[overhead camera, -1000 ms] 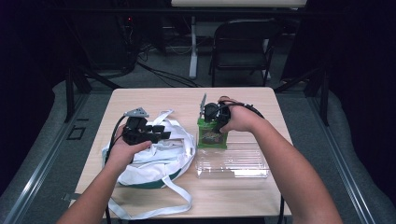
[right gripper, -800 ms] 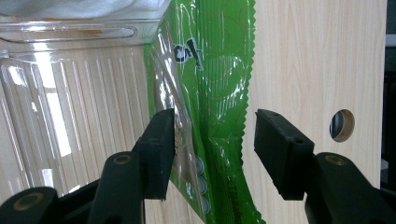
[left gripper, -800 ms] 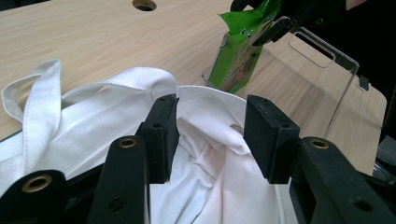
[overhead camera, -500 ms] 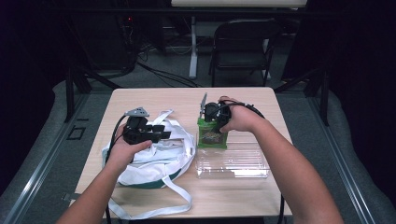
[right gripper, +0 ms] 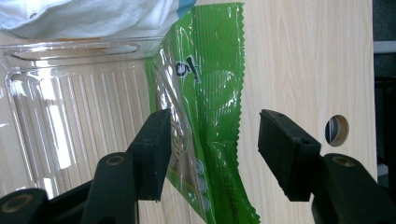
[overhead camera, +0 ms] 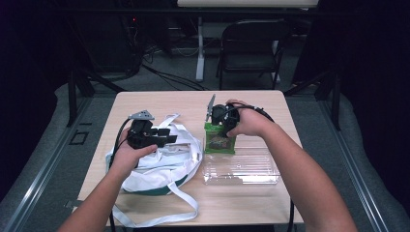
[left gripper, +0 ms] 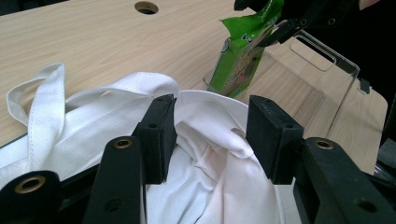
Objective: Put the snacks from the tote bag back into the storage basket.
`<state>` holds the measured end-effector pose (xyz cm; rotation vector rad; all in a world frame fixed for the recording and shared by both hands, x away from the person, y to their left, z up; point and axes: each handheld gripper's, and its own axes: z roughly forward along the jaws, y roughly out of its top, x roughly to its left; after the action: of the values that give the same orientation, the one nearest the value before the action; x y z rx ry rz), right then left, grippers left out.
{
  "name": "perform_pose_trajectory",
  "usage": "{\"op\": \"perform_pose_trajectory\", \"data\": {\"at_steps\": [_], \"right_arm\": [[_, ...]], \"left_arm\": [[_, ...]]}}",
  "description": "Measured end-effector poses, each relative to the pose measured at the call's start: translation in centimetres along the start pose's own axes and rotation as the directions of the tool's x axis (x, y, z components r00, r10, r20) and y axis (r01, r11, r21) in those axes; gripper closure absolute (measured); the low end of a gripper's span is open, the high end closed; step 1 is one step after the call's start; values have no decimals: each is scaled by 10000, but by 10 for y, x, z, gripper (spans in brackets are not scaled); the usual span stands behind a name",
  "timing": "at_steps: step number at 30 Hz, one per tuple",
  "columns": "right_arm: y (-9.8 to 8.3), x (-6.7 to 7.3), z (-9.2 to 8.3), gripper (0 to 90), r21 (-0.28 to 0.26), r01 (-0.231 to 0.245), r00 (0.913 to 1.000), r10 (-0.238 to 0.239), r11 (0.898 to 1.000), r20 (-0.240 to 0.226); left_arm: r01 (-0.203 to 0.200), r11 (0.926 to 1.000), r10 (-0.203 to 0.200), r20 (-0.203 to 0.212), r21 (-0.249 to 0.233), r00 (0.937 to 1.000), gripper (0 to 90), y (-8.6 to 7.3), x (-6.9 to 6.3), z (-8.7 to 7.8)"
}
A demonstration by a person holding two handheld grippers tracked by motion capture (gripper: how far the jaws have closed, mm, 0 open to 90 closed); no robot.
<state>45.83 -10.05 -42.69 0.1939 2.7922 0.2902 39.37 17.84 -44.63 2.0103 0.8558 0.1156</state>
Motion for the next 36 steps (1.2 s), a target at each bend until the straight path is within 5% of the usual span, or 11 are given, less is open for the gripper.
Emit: {"op": "perform_pose_trajectory", "data": {"at_steps": [11, 36], "right_arm": [[-2, 1, -8, 441, -230, -153, 9999, 154, 9996, 40], [-18, 8, -58, 451, -725, -873, 9938, 919, 9935, 622]], "left_arm": [[74, 10000, -74, -86, -8, 9999, 512, 0, 0, -1], [78, 9999, -80, -279, -76, 9996, 502, 2, 1, -9]]}}
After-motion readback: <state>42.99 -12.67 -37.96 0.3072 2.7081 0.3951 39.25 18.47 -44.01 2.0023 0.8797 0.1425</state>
